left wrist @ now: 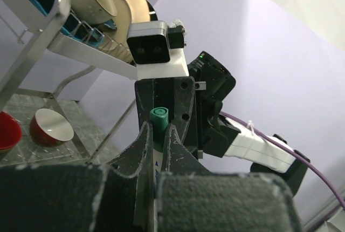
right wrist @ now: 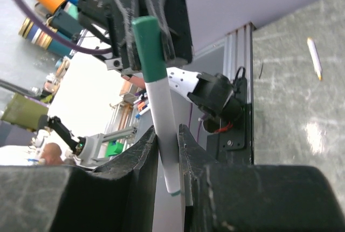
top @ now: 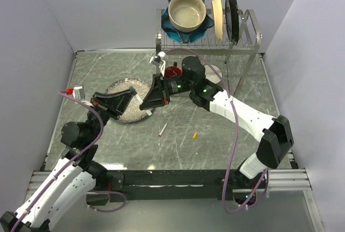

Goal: Insert the pens into the pen caps

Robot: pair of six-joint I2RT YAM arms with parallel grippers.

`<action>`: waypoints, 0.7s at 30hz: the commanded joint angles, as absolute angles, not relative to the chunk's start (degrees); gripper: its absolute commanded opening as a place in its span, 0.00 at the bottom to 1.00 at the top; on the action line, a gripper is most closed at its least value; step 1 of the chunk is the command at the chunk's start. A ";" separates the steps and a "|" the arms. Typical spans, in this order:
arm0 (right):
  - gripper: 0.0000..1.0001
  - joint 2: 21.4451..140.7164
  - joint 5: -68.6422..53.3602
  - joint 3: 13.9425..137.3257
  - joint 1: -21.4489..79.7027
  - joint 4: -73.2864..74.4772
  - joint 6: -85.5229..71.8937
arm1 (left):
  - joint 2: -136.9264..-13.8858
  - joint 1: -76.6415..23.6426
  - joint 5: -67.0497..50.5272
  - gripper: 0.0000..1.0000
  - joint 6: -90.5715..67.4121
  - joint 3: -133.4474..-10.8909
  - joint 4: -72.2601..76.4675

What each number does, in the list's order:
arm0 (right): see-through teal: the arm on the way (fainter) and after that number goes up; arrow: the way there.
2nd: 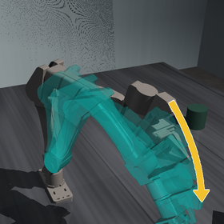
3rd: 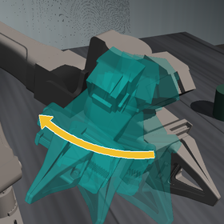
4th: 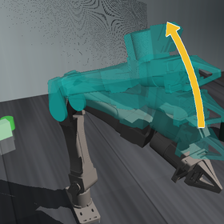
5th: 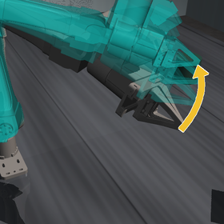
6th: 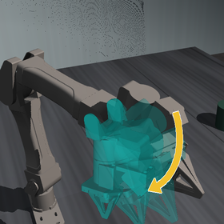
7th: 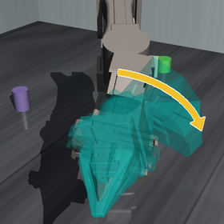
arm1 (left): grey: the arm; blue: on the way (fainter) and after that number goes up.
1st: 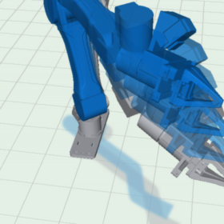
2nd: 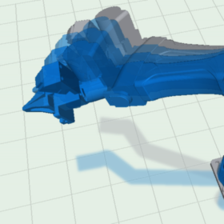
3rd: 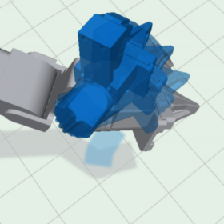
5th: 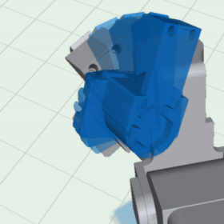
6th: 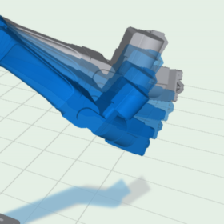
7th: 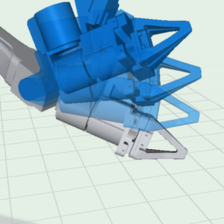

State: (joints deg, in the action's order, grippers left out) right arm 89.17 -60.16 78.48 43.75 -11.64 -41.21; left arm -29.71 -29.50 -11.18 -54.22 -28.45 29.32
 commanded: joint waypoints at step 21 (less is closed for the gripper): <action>0.00 68.21 -34.98 49.67 41.75 -32.17 -31.29 | -50.00 -37.18 -34.99 0.52 -38.07 -56.67 -10.17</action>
